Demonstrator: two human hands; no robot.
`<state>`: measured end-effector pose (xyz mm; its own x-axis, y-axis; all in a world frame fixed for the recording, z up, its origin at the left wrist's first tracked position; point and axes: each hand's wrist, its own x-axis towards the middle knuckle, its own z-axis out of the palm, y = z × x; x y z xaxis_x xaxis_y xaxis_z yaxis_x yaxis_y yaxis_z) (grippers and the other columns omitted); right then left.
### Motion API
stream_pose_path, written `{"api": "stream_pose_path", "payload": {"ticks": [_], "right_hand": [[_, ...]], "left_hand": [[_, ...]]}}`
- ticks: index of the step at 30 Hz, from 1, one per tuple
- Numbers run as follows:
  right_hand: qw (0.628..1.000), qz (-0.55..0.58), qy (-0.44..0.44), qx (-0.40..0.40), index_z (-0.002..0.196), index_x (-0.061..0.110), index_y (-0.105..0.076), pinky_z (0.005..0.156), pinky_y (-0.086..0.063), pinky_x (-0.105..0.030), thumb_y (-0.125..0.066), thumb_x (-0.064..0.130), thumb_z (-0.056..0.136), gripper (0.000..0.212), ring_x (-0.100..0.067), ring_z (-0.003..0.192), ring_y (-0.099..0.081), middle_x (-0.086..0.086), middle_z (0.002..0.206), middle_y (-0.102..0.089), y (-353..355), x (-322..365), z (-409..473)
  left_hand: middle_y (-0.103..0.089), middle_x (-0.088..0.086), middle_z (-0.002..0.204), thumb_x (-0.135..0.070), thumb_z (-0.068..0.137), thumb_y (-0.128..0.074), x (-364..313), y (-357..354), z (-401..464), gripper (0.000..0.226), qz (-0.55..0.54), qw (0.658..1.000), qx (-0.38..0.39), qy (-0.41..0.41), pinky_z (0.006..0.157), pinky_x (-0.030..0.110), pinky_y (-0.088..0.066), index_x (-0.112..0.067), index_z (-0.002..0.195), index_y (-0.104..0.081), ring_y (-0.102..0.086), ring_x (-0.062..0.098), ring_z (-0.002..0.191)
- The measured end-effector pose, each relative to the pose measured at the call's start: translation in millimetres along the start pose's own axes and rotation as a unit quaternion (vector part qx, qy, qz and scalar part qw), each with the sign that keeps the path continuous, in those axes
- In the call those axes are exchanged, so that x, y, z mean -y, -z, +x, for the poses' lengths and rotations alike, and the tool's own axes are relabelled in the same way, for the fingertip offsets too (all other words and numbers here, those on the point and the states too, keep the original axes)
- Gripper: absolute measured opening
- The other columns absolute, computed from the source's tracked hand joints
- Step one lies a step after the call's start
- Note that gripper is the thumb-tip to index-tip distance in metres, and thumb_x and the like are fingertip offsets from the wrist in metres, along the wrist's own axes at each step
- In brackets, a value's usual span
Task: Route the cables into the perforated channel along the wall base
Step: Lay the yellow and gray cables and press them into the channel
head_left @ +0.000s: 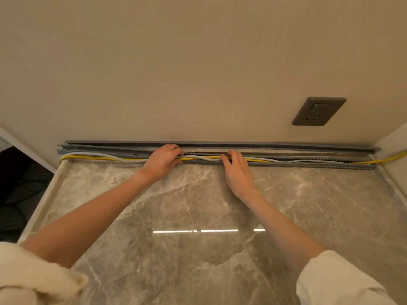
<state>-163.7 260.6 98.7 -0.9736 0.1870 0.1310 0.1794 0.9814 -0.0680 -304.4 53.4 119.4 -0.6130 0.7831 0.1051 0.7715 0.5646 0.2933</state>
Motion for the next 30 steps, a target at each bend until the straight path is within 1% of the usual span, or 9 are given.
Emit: {"api": "stream_pose_path", "payload": {"ticks": [3, 10, 13, 15, 17, 21, 25, 27, 30], "right_hand": [[1.0, 0.002, 0.0, 0.001, 0.13, -0.001, -0.048, 0.095, -0.047, -0.042, -0.064, -0.009, 0.078, 0.055, -0.035, 0.115, -0.05, -0.022, 0.122, -0.054, -1, 0, 2], [1.0, 0.011, 0.004, -0.002, 0.129, 0.0, -0.048, 0.097, -0.046, -0.045, -0.06, -0.008, 0.078, 0.053, -0.037, 0.114, -0.052, -0.022, 0.122, -0.055, -5, 2, -7], [1.0, -0.007, 0.013, 0.009, 0.128, 0.002, -0.049, 0.1, -0.043, -0.046, -0.06, -0.005, 0.08, 0.05, -0.037, 0.118, -0.05, -0.023, 0.125, -0.053, -6, 3, -10], [1.0, -0.011, 0.009, 0.016, 0.129, 0.001, -0.047, 0.102, -0.042, -0.046, -0.059, -0.005, 0.081, 0.05, -0.037, 0.119, -0.049, -0.022, 0.125, -0.054, -6, 5, -10], [1.0, -0.016, 0.005, 0.02, 0.131, 0.001, -0.046, 0.104, -0.04, -0.046, -0.058, -0.005, 0.081, 0.051, -0.037, 0.12, -0.048, -0.022, 0.124, -0.054, -5, 8, -10], [0.999, -0.021, 0.007, 0.031, 0.136, 0.001, -0.04, 0.108, -0.035, -0.046, -0.055, -0.005, 0.083, 0.055, -0.037, 0.123, -0.045, -0.022, 0.127, -0.052, -5, 10, -11], [0.999, -0.047, 0.005, 0.026, 0.139, 0.0, -0.035, 0.105, -0.038, -0.048, -0.053, -0.007, 0.082, 0.06, -0.041, 0.118, -0.047, -0.026, 0.126, -0.049, -6, 11, -10], [0.998, -0.051, 0.006, 0.024, 0.139, 0.002, -0.035, 0.102, -0.04, -0.051, -0.053, -0.008, 0.08, 0.062, -0.043, 0.115, -0.047, -0.029, 0.124, -0.048, -7, 13, -9], [0.998, -0.046, 0.014, 0.038, 0.141, 0.01, -0.033, 0.104, -0.037, -0.052, -0.049, -0.004, 0.085, 0.06, -0.043, 0.119, -0.042, -0.028, 0.126, -0.045, -7, 15, -8]], "left_hand": [[-0.065, 0.015, 0.106, -0.011, 0.09, -0.057, 0, -3, 2, 0.017, -0.034, 0.999, -0.021, 0.021, 0.085, 0.042, -0.047, -0.003, 0.104, -0.062, -0.058, 0.032, 0.1], [-0.07, 0.01, 0.095, -0.007, 0.086, -0.061, -3, -9, 10, 0.008, -0.093, 0.989, -0.069, 0.095, 0.077, 0.04, -0.05, -0.006, 0.091, -0.066, -0.061, 0.029, 0.092], [-0.073, 0.011, 0.091, -0.003, 0.082, -0.064, -2, -11, 11, 0.008, -0.12, 0.981, -0.099, 0.113, 0.08, 0.041, -0.053, -0.005, 0.086, -0.072, -0.065, 0.028, 0.088], [-0.075, 0.012, 0.094, -0.005, 0.081, -0.067, 0, -12, 8, 0.011, -0.118, 0.982, -0.112, 0.097, 0.083, 0.04, -0.054, -0.005, 0.089, -0.075, -0.067, 0.027, 0.09], [-0.074, 0.013, 0.099, -0.005, 0.081, -0.068, 0, -12, 3, 0.014, -0.088, 0.988, -0.118, 0.049, 0.086, 0.039, -0.055, -0.004, 0.094, -0.074, -0.068, 0.028, 0.093], [-0.066, 0.019, 0.107, -0.009, 0.085, -0.065, 4, -13, -9, 0.019, 0.006, 0.991, -0.125, -0.039, 0.081, 0.042, -0.055, -0.003, 0.102, -0.07, -0.061, 0.034, 0.098], [-0.064, 0.018, 0.102, -0.008, 0.086, -0.064, 9, -13, -17, 0.025, 0.025, 0.991, -0.124, -0.052, 0.074, 0.043, -0.053, -0.001, 0.11, -0.065, -0.059, 0.034, 0.091], [-0.066, 0.018, 0.099, -0.003, 0.085, -0.064, 8, -13, -20, 0.022, 0.026, 0.991, -0.123, -0.052, 0.073, 0.043, -0.054, 0.001, 0.107, -0.066, -0.06, 0.034, 0.088], [-0.069, 0.017, 0.093, 0.001, 0.081, -0.066, 5, -13, -20, 0.021, 0.031, 0.992, -0.12, -0.03, 0.068, 0.042, -0.055, 0.001, 0.102, -0.068, -0.063, 0.034, 0.084]]}}
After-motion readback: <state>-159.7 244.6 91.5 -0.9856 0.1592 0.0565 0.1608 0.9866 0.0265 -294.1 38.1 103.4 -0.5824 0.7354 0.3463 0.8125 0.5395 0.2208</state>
